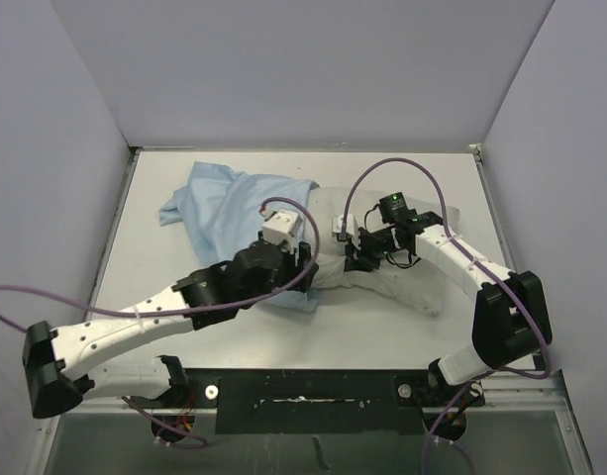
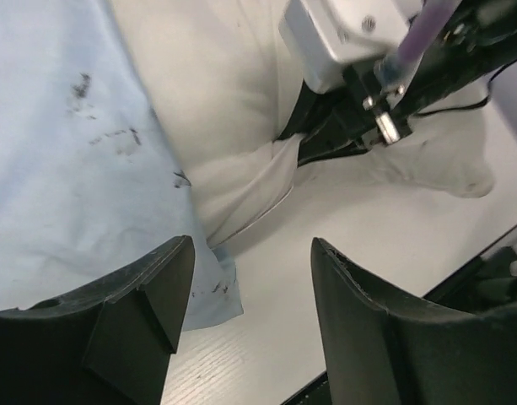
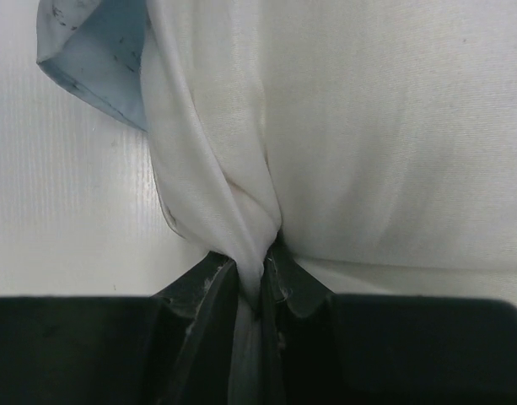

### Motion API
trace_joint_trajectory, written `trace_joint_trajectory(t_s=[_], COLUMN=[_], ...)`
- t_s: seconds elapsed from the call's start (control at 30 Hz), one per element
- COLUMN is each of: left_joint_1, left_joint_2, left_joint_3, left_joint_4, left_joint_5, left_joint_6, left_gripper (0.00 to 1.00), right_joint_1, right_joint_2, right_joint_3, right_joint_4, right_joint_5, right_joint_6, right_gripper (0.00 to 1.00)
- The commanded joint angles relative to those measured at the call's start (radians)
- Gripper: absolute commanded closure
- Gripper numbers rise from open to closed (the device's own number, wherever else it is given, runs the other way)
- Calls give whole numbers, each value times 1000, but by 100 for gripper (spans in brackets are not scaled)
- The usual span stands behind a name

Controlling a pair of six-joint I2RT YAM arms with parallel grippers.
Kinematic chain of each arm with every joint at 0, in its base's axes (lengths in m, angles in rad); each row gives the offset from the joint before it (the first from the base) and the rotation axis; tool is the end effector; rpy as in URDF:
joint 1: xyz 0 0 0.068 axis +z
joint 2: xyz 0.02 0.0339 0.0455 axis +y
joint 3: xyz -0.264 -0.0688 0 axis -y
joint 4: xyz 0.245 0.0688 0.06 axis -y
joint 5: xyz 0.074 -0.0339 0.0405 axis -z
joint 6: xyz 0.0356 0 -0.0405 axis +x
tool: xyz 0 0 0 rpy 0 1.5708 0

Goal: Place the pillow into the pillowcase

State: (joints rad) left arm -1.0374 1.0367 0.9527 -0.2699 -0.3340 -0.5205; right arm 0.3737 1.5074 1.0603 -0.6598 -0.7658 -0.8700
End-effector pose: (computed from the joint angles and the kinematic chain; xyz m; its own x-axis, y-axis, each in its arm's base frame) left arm 0.1299 -0.1971 0.3427 -0.4797 -0.1117 -0.8703 0.4825 0.7949 -0.3679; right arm 0.2654 0.1306 0.2360 -0.1151 -0.6369 -0.7623 -0.9922 0.1102 0.0577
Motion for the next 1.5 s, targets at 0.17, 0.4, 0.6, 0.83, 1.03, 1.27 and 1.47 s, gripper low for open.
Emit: trace_joint_trajectory(t_s=[0.17,0.4,0.6,0.83,1.03,1.27,1.47], left_joint_1=[-103,-71,-14,23,39,135,134], left_joint_2=[318,355,276,269,439,358,234], left_joint_3=[198,186,104,284,336,-132,-273], left_joint_4=[-257,-235,-16,236,376,581,516], left_joint_5=[-401,-383,-66,417,605,546,514], left_joint_6=[26,21,105,152,38,-112,-115], left_gripper=[44,62,100,100,100,93,68], right_joint_1=[-7,-7,-12,-22,-106,-280,-359], right_joint_2=[-2,-9,-15,-119,-162,105,71], right_joint_3=[24,24,28,20,-167,121,185], right_joint_4=[-4,-4,-4,229,521,-709,-852], right_joint_5=[-38,-43,-72,-418,-482,-620,-577], right_joint_6=[37,39,52,305,502,-837,-937], right_gripper=[99,99,99,100,100,67,52])
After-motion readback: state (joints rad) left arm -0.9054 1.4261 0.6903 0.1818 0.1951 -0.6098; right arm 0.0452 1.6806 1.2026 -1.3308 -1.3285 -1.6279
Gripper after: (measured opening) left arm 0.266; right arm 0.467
